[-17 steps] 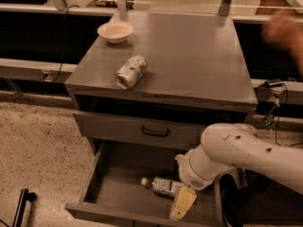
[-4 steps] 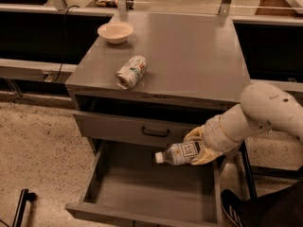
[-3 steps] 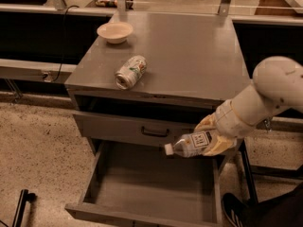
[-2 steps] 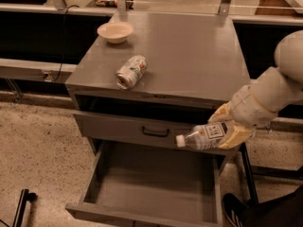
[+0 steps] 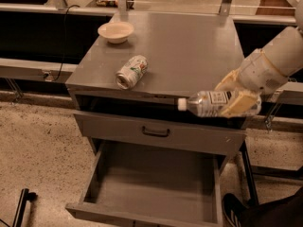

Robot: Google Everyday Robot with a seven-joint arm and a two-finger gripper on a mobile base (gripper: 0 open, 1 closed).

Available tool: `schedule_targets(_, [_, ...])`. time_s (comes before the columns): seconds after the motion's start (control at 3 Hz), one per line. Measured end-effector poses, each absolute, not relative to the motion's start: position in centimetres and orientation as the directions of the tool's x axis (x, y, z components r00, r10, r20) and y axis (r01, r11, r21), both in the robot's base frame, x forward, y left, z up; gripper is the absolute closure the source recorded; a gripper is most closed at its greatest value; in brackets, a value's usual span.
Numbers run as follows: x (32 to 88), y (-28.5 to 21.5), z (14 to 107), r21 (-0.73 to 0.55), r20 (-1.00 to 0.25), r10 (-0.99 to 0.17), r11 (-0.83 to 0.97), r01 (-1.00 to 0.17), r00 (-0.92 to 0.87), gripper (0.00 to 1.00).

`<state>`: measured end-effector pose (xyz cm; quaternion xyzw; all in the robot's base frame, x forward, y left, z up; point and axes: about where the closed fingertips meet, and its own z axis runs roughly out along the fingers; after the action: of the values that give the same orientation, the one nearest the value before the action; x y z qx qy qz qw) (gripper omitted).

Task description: Pick blue plastic bottle from middle drawer and place on counter

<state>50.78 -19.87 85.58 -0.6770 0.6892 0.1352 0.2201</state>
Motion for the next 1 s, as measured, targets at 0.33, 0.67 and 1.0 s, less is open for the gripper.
schedule_targets(0.33, [53.8,-18.7,88.6,-0.173,-0.536,-0.844,0.097,-0.98,0.011,1.0])
schedule_targets(0.67, [57.2,-17.4,90.4,-0.187,-0.605,-0.796,0.168,-0.968,-0.021,1.0])
schedule_targets(1.0, [60.9,-16.8,89.4,-0.103,-0.675,-0.727,0.263,-0.959,-0.126,1.0])
